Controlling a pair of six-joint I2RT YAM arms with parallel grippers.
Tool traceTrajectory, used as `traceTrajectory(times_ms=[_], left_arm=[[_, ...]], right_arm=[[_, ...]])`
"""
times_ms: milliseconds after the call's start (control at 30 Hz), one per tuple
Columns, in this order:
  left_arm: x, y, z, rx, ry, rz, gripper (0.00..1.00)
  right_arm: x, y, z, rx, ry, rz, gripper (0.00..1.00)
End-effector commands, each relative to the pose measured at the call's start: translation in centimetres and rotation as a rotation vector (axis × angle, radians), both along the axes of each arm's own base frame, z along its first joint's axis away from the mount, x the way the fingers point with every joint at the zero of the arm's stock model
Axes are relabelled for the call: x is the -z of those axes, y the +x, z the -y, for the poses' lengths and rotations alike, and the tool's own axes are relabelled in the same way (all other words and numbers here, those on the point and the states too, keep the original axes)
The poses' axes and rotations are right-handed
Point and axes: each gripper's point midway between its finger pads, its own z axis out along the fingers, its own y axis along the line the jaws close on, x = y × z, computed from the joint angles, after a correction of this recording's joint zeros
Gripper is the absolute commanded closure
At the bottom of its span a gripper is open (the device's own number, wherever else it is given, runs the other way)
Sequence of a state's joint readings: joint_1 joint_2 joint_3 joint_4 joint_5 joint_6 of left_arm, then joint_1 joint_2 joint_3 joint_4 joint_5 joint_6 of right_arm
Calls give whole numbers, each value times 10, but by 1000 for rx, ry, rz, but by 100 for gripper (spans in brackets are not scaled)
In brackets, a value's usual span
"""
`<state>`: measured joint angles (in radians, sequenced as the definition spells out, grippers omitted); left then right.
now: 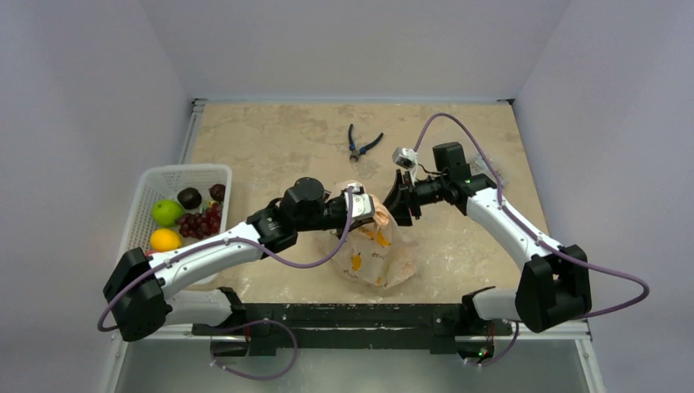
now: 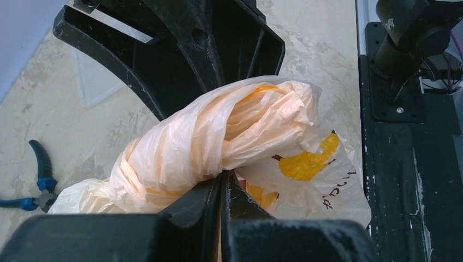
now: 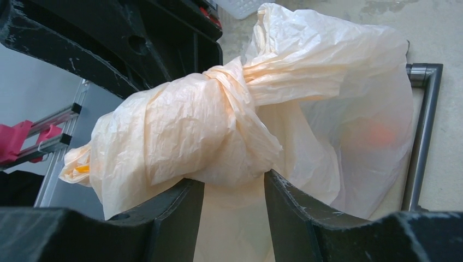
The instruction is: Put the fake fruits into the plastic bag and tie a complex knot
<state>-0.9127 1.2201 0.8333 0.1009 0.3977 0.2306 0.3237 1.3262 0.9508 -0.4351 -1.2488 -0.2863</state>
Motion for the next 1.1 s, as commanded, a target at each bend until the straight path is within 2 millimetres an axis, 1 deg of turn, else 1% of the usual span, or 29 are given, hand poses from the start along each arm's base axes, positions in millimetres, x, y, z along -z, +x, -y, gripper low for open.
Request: traceTrajectory(times_ms=[0,167,300,333,433,533,600,633,700,767,833,933,1067], left_arm=[[-16,0,13,49,-51,68,100],[-18,13,12,-12,-56,97,100],[-21,10,6,-12,-69,110,100],[-22,8,3,-7,-70,111,100],[-22,-6,-11,29,-47,132,100],[-18,-10,-21,21,-8,131,100],[-17,-8,-26,11,8,136,100],[-18,-6,-27,5,10,138,100],[-20,-4,-28,-2,18,137,100],[-21,-3,-27,0,18,139,100],[-20,-2,-27,7,21,142,100],[-22,0,-25,5,13,145,100],[-30,-1,-24,10,-3,150,100]], right_arm=[[-23,-14,-6,-70,61,40,54],[-19,-17,-6,-80,54,33,54],[-17,-19,-5,-81,48,23,55],[-16,-18,-4,-74,40,26,57],[-2,-8,2,-16,5,7,65],[0,3,-1,33,42,-38,74],[-5,2,-8,12,71,-45,79],[-6,-2,-12,-8,78,-51,81],[-5,-10,-19,-44,76,-60,88],[-4,-13,-23,-66,81,-61,90],[-4,-10,-27,-70,84,-53,92],[-1,-1,-32,-50,76,-60,87],[-2,8,-33,-27,74,-14,85]])
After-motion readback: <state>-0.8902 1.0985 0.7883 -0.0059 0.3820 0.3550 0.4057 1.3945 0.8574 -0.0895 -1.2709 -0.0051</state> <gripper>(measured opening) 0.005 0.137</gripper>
